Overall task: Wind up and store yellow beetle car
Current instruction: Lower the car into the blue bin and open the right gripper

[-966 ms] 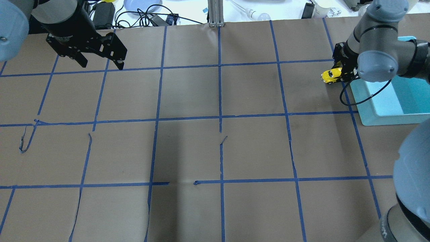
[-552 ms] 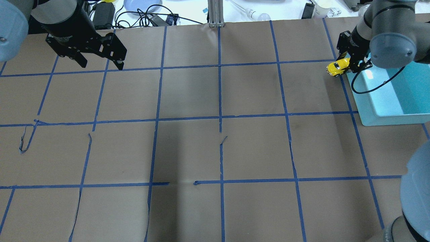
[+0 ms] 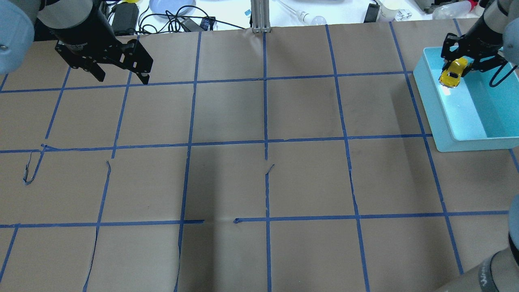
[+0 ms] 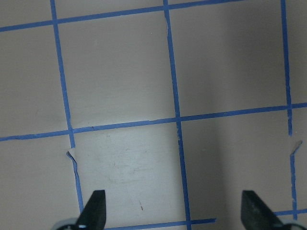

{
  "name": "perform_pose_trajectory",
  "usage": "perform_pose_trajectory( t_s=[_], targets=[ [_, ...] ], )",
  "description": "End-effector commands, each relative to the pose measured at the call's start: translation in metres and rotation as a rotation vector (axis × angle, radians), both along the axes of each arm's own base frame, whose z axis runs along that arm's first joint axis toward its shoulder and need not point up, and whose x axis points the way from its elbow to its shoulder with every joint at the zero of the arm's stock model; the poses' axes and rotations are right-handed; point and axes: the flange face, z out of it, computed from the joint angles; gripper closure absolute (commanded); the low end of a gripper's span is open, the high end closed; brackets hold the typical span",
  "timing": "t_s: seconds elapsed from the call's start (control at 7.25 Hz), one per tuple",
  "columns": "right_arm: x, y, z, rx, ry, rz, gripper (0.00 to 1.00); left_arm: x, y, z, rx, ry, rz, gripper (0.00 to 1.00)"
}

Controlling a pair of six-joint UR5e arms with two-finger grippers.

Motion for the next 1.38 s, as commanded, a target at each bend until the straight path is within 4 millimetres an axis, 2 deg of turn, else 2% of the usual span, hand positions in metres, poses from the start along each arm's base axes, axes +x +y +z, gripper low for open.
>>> perform_pose_trajectory(
  t_s=[0.0, 0.14, 0.41, 0.55, 0.83, 0.97, 1.24],
  targets=[
    [-0.058, 0.014, -0.013, 0.026, 0.021, 0.273, 0.65, 0.0, 0.0, 0.0, -0.001, 0.001, -0.001, 0.0],
    [-0.071, 0.018, -0.015, 0.024, 0.021, 0.313, 0.66, 0.0, 0.0, 0.0, -0.001, 0.001, -0.001, 0.0],
    [-0.1, 0.016, -0.059, 0.052, 0.001, 0.378, 0.66, -0.001, 0.0, 0.0, 0.0, -0.001, -0.002, 0.0],
    [-0.102, 0.012, -0.065, 0.032, -0.008, 0.384, 0.66, -0.001, 0.0, 0.0, -0.001, 0.001, -0.002, 0.0],
    [-0.106, 0.001, -0.097, 0.011, -0.023, 0.429, 0.64, -0.001, -0.001, -0.002, 0.002, 0.001, -0.004, 0.0],
    [-0.105, 0.0, -0.1, 0.004, -0.031, 0.437, 0.64, -0.001, -0.002, -0.003, 0.004, 0.001, 0.002, 0.0],
    [-0.105, -0.002, -0.114, -0.01, -0.032, 0.454, 0.52, -0.002, -0.001, -0.002, 0.002, 0.003, 0.001, 0.0]
  ],
)
